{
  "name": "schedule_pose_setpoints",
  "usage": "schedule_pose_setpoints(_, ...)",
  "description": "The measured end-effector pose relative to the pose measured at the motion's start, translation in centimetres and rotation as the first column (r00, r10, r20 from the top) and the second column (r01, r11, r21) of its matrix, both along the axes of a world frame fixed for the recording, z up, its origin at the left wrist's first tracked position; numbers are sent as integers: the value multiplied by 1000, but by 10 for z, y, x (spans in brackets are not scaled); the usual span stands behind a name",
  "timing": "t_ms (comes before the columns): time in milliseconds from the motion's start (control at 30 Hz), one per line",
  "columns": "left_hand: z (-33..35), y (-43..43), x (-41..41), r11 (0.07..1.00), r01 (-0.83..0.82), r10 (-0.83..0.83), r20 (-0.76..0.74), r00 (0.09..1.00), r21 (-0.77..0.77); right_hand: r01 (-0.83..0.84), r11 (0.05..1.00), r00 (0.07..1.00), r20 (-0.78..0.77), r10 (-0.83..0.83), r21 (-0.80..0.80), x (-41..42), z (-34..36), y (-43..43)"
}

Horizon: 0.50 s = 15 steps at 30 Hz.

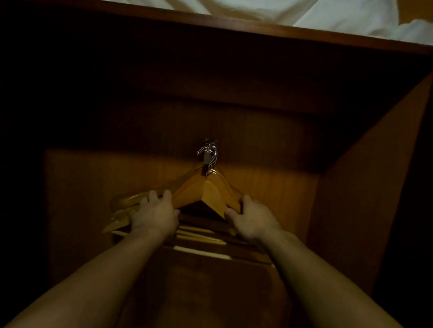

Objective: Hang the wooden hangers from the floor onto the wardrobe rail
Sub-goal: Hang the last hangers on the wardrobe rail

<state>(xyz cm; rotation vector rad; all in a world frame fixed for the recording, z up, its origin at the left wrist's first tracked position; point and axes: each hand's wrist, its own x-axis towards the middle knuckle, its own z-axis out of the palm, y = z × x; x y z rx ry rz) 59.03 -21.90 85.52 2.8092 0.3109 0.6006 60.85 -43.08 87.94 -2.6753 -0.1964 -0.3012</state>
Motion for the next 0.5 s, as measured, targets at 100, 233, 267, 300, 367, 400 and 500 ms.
schedule_pose_setpoints(100,5,10,-1,998,44,-46,24,999,46,-16,985,998,-65,27,172,2,6,1)
schedule_pose_setpoints(233,11,15,-3,993,68,-76,81,994,95,3,953,999,-41,10,302,9,4,2)
schedule_pose_setpoints(267,11,14,-3,992,80,-88,89,992,93,16,950,1000,-20,-10,311,10,2,1)
schedule_pose_setpoints(300,11,13,-3,992,88,-97,95,991,92,24,951,1000,4,-26,309,12,-1,0)
schedule_pose_setpoints(367,10,12,-2,991,85,-96,111,989,101,21,956,998,44,-36,293,14,-3,-3)
schedule_pose_setpoints(400,11,11,-2,992,80,-91,112,990,100,13,958,998,57,-31,286,15,-4,-5)
schedule_pose_setpoints(500,10,11,2,996,76,-79,82,993,50,-20,957,997,81,-4,290,19,-9,-10)
